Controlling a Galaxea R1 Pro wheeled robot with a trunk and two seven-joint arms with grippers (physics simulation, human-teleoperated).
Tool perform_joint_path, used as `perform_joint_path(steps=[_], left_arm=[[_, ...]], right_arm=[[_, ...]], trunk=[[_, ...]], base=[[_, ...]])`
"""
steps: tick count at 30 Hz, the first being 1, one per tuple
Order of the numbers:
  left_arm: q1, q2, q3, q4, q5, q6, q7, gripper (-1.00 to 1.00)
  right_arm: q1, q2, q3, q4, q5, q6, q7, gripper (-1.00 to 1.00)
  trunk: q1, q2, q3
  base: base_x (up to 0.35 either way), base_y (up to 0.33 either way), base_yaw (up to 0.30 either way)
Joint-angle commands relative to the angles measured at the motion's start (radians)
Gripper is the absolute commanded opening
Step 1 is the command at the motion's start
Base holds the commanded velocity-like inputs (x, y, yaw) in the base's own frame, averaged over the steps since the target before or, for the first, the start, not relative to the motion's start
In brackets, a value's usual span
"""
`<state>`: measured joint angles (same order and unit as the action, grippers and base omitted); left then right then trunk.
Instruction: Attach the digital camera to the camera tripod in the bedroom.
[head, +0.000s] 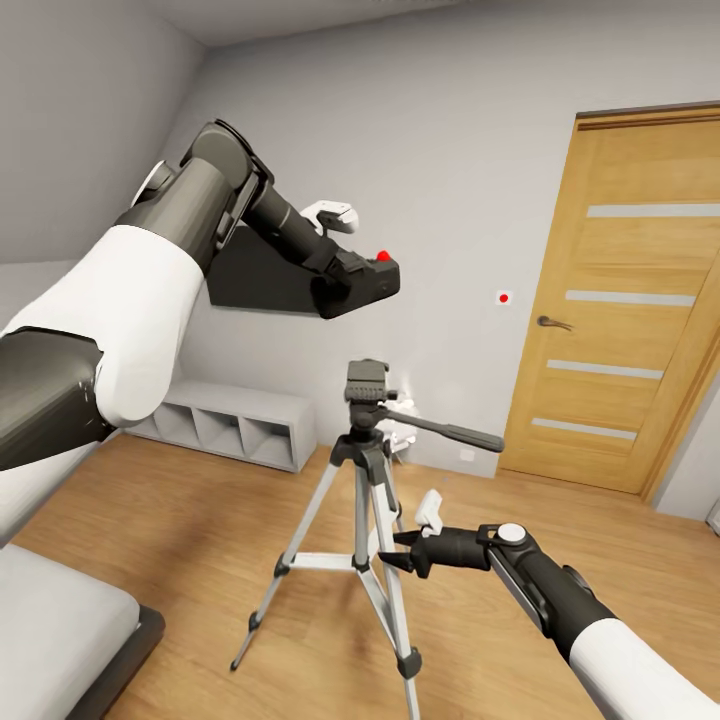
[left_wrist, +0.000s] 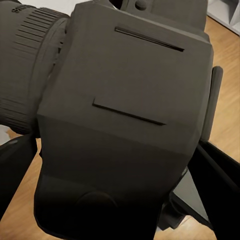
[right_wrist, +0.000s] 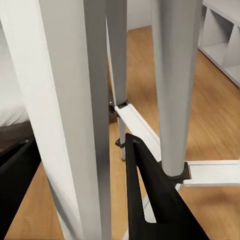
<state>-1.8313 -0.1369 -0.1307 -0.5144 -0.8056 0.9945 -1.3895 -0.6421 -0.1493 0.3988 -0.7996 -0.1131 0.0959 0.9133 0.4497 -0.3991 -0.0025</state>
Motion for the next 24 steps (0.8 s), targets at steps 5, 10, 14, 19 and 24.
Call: perform_joint_path(steps=[5, 10, 14, 19, 24], left_arm=[[0.0, 0.0, 0.0, -0.001, -0.01, 0.01, -0.009, -1.0], [0.0, 0.0, 0.001, -0.001, -0.01, 0.009, -0.009, -1.0], [0.0, -0.001, 0.0, -0.001, -0.01, 0.009, -0.009, -1.0], [0.0, -0.001, 0.0, -0.001, -0.01, 0.009, -0.009, -1.0], [0.0, -0.001, 0.001, -0.001, -0.01, 0.009, -0.009, -1.0]], right_arm=[[-0.001, -0.001, 0.007, 0.0, -0.017, 0.01, 0.0, -1.0], [-0.001, -0.001, 0.008, 0.0, -0.017, 0.01, 0.001, -1.0], [-0.001, -0.001, 0.008, 0.0, -0.017, 0.01, 0.001, -1.0], [-0.002, -0.001, 0.007, 0.0, -0.017, 0.01, 0.001, -1.0], [-0.001, -0.001, 0.006, 0.0, -0.017, 0.01, -0.001, -1.0]], trunk=[[0.0, -0.001, 0.0], [0.0, -0.001, 0.0], [0.0, -0.001, 0.0], [0.0, -0.001, 0.0], [0.0, -0.001, 0.0]], base=[[0.0, 0.0, 0.0], [0.0, 0.0, 0.0], [0.0, 0.0, 0.0], [0.0, 0.0, 0.0], [0.0, 0.0, 0.0]])
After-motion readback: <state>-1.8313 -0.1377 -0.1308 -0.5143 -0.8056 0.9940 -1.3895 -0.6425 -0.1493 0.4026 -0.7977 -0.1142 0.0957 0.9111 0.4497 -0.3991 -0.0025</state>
